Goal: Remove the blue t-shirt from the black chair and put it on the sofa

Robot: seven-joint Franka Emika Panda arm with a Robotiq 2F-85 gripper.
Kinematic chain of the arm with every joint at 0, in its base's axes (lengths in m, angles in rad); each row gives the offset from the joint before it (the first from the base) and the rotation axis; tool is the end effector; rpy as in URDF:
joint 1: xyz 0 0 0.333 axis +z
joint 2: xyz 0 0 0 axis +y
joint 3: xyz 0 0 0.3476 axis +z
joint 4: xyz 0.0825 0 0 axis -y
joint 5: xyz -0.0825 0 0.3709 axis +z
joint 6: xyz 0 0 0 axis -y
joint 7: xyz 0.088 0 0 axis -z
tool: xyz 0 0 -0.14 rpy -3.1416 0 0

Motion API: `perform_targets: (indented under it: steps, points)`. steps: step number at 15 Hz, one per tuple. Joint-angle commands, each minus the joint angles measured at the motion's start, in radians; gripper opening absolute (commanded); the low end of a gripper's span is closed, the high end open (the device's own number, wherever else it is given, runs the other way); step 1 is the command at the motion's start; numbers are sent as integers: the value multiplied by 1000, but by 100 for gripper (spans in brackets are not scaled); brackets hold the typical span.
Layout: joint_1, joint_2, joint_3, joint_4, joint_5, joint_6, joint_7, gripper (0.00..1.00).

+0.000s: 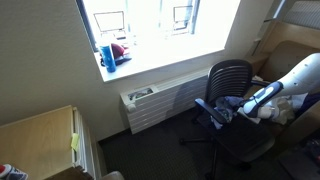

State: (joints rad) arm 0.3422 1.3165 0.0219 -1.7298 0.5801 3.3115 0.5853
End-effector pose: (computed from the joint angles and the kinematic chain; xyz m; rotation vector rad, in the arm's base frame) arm 0.5609 0.1495 -0.1357 -2.7601 1.2073 -0.3362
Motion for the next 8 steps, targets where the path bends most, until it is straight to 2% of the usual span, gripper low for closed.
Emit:
perform_targets:
  steps: [1,2,3,5,8]
  points:
    - [-112,-12,145,78,-60,-127,-38,100]
    - [-136,5,180,124,-81,-169,-35,100]
    - [-82,2,116,72,-60,-97,-7,100]
    - [-102,1,155,115,-69,-144,-8,100]
    - [-106,4,158,123,-69,-150,-9,100]
